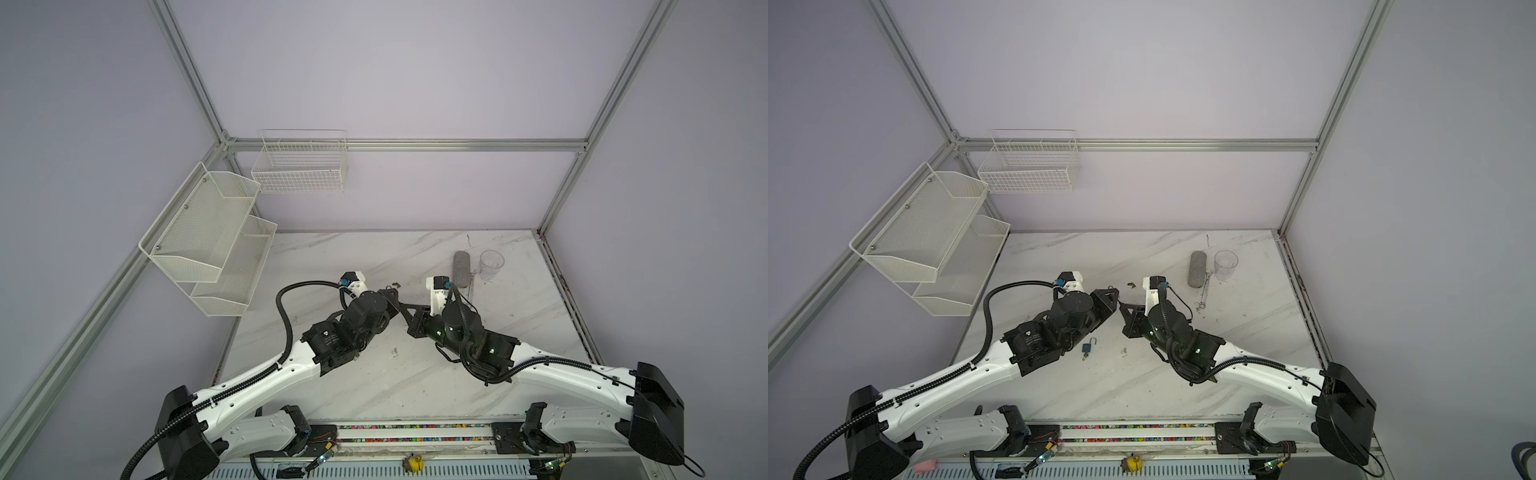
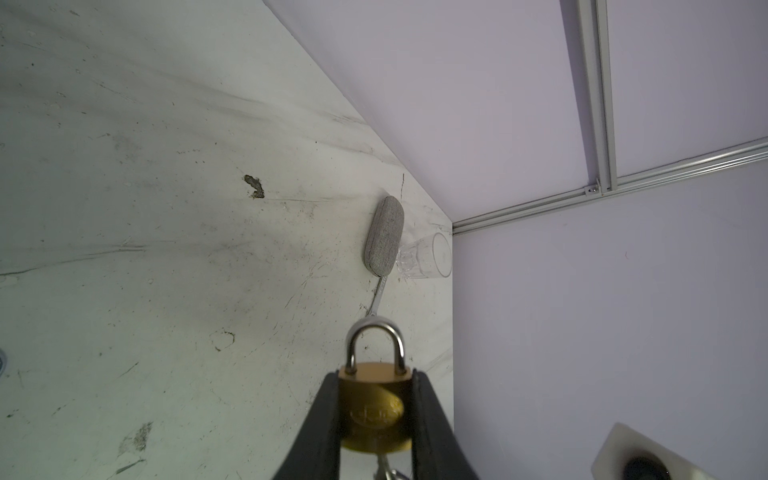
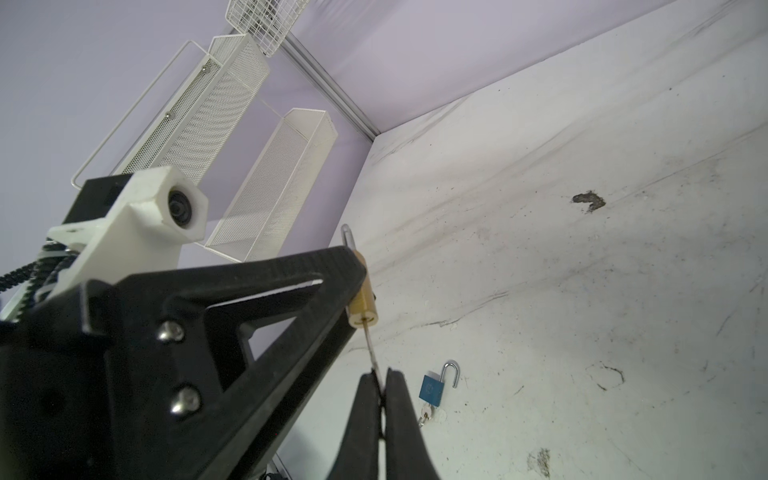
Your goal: Unlock with the key
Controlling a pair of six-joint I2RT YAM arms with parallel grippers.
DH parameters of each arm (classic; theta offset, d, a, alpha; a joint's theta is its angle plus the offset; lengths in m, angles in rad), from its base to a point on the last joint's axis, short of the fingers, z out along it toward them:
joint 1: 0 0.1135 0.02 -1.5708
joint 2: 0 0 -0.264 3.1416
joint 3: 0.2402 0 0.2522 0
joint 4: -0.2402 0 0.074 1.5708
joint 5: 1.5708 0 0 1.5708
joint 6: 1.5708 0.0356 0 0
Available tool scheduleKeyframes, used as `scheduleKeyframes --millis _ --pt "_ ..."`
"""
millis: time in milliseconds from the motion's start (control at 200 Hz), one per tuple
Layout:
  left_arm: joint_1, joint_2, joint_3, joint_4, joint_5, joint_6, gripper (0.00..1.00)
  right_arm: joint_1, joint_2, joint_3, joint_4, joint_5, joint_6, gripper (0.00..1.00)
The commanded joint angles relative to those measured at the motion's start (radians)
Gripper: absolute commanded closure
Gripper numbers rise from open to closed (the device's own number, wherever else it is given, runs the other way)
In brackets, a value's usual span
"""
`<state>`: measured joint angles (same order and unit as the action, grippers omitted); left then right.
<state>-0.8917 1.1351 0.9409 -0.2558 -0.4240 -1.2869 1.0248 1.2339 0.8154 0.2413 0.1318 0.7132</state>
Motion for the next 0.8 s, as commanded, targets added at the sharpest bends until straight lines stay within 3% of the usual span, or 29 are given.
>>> scheduleKeyframes --millis 0,170,510,795 --pt "-0.026 0.000 0.083 -0.008 0.057 0.049 1.00 -0.001 -0.015 0.075 0.033 -0.033 -0.061 1.00" --pt "-0.027 -0.009 0.069 -0.014 0.077 0.008 1.00 0.001 -0.021 0.120 -0.053 0.092 -0.117 1.00" --pt "-0.031 -0.031 0.002 0.097 0.082 -0.128 1.00 0.029 0.021 0.071 0.074 -0.003 -0.075 1.00" --pt "-0.030 -0.013 0.007 0.140 0.076 -0.149 1.00 0.038 0.022 0.035 0.138 -0.056 -0.063 1.00"
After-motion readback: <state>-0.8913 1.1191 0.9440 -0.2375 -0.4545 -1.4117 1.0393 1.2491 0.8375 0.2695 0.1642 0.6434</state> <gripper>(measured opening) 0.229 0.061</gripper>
